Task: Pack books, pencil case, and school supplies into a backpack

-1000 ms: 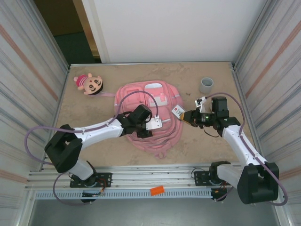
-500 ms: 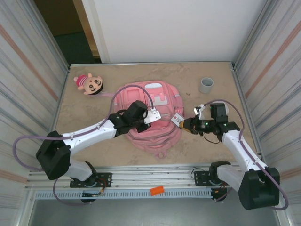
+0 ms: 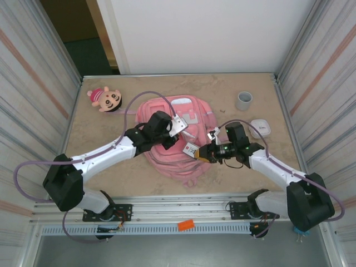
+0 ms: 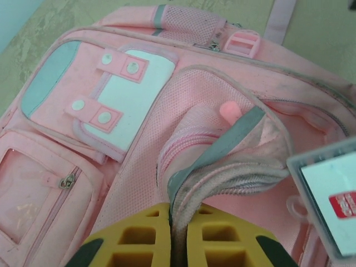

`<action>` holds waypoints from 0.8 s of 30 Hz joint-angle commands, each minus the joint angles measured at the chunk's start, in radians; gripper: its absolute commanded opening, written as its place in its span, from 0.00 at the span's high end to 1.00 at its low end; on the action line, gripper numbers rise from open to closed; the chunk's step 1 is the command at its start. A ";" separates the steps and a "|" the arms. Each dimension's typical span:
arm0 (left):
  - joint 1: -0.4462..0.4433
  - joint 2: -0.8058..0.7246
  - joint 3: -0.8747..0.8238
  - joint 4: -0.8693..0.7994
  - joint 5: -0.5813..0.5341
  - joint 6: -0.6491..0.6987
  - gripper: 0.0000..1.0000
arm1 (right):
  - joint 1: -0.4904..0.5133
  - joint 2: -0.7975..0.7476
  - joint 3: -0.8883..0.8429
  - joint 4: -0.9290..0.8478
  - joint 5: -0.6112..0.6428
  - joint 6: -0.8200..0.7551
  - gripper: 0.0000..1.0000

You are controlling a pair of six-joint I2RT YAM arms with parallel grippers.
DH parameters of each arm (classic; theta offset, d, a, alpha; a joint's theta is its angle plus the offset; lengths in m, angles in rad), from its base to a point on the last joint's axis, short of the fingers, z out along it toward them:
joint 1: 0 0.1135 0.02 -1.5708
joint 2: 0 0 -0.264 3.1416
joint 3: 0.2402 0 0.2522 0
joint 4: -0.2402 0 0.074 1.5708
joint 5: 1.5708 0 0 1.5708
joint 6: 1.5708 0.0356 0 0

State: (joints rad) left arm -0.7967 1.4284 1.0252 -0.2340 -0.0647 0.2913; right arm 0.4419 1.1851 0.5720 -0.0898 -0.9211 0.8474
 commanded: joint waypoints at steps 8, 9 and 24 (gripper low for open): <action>0.030 -0.014 0.063 0.137 0.098 -0.112 0.97 | 0.043 -0.030 0.042 -0.048 0.042 0.031 0.92; 0.030 -0.014 0.068 0.137 0.121 -0.111 0.97 | 0.052 -0.013 0.040 -0.016 0.049 0.049 0.93; 0.030 -0.071 0.007 0.139 0.212 -0.114 0.97 | 0.019 0.245 0.176 0.219 0.134 0.131 0.52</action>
State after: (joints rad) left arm -0.7609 1.4193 1.0313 -0.2020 0.1104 0.2005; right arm 0.4866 1.4467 0.7315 0.1291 -0.8146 0.9863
